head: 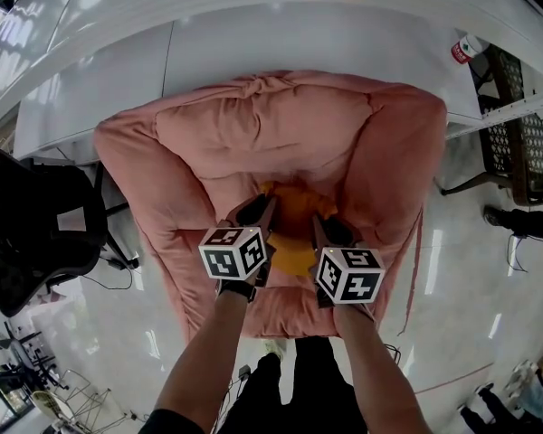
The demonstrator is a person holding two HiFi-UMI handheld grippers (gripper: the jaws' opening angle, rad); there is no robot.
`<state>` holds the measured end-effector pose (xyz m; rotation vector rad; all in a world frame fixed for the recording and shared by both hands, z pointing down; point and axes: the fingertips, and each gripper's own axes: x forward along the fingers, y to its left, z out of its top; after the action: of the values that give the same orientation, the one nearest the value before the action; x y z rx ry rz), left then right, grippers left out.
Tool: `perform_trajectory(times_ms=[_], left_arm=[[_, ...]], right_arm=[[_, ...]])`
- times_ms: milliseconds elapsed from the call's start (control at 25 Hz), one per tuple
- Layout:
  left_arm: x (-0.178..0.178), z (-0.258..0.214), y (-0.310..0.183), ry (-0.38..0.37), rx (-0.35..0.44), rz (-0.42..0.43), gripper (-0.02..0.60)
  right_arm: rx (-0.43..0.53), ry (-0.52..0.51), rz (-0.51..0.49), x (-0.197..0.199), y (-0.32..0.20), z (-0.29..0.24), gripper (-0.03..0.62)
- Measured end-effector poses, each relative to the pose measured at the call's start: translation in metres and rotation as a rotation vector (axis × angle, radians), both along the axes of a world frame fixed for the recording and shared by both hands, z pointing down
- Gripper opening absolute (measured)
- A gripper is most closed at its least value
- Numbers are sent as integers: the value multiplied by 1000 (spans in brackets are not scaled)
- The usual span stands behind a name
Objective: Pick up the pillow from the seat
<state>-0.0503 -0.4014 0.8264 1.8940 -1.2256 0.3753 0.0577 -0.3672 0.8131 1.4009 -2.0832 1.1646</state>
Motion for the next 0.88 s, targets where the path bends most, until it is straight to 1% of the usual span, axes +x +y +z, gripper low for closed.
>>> perform_trajectory(times_ms=[200, 440, 720, 880], left_arm=[[-5, -16, 22, -12, 33, -30, 51], [-2, -41, 49, -27, 83, -6, 38], [-6, -87, 87, -20, 141, -3, 32], [-13, -124, 104, -27, 193, 0, 31]], right_arm=[[22, -2, -13, -5, 20, -12, 44], [55, -9, -2, -1, 45, -34, 43], [122, -9, -10, -4, 82, -75, 41], [177, -9, -16, -9, 96, -109, 41]])
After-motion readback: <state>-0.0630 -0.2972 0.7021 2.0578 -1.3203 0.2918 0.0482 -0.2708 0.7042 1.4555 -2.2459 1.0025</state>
